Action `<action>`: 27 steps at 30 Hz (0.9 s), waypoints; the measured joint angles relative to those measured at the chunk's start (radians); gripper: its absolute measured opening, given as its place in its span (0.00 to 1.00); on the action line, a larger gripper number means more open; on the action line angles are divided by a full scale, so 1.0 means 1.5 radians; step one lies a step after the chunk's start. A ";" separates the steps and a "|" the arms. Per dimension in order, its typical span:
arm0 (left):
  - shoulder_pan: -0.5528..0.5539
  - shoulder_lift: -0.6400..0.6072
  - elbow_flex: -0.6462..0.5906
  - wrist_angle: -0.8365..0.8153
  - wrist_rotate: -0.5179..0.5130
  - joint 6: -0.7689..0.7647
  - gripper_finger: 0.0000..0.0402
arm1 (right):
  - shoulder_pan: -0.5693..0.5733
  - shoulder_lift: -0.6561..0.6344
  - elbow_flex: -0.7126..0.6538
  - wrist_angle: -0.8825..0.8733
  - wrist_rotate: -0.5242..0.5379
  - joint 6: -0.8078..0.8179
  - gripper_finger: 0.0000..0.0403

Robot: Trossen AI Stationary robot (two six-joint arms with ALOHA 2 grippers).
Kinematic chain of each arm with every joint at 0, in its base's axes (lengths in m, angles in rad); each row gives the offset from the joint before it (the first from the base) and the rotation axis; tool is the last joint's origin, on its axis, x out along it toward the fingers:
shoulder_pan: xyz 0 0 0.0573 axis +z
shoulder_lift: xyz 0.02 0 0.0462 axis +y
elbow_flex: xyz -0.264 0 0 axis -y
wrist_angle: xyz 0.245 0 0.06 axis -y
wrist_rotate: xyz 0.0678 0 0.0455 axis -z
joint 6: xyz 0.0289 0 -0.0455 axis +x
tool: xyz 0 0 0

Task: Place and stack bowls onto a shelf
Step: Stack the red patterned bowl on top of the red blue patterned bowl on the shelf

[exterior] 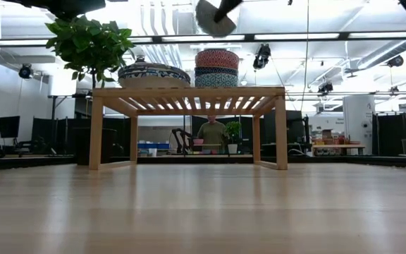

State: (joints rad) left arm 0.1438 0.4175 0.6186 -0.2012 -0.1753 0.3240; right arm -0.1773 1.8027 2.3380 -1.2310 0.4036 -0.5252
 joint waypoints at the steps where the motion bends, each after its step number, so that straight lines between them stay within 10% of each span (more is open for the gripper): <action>1: 0.000 0.000 0.000 0.000 0.000 0.000 0.17 | -0.016 0.000 -0.002 -0.010 -0.027 -0.018 0.03; 27: 0.000 0.000 0.000 0.000 0.000 0.003 0.17 | -0.064 0.014 -0.077 -0.049 -0.046 -0.094 0.03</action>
State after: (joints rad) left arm 0.1440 0.4175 0.6186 -0.2012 -0.1753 0.3283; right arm -0.2729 1.8236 2.2224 -1.3041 0.3340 -0.6662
